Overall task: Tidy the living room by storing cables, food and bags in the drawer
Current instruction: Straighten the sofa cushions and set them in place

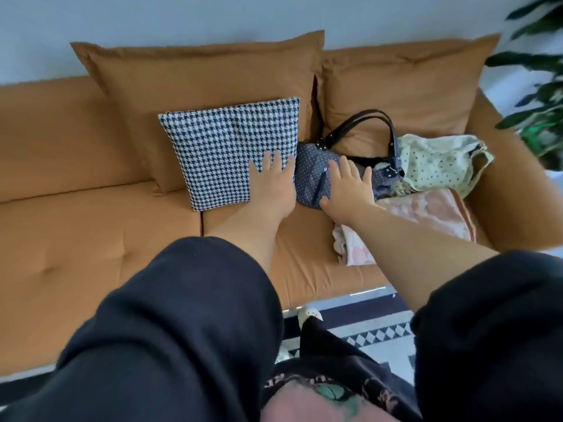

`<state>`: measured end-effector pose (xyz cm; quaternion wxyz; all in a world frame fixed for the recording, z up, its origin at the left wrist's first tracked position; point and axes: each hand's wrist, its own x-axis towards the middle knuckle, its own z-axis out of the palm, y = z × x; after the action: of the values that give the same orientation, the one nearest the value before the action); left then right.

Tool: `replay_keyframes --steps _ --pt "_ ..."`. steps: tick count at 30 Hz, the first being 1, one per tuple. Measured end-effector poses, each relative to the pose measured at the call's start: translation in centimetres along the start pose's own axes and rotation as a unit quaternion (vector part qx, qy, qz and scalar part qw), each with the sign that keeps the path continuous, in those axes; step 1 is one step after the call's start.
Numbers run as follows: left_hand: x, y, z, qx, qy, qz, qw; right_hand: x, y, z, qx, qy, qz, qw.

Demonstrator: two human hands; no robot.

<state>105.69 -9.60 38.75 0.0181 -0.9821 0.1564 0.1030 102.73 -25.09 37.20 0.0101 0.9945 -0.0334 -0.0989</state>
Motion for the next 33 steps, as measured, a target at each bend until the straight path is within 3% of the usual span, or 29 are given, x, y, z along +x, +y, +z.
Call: replay_keyframes --steps 7,18,27,30,33 --pt "-2.2 9.5 2.9 0.038 -0.044 0.104 0.993 -8.0 7.2 3.4 0.028 -0.049 0.115 0.992" --pt "-6.5 32.1 6.7 0.087 -0.106 0.297 0.945 -22.7 23.7 10.1 0.111 -0.081 0.309 0.941" --pt "-13.5 51.7 10.7 0.146 -0.146 0.405 0.891 -36.3 37.5 16.2 0.169 -0.108 0.439 0.876" --pt "-16.1 57.4 12.0 0.154 -0.163 0.453 0.863 -40.6 41.0 17.5 0.197 -0.112 0.482 0.846" --pt "-17.4 62.4 12.6 0.16 -0.143 0.54 0.814 -44.5 44.2 18.7 0.214 -0.105 0.531 0.813"
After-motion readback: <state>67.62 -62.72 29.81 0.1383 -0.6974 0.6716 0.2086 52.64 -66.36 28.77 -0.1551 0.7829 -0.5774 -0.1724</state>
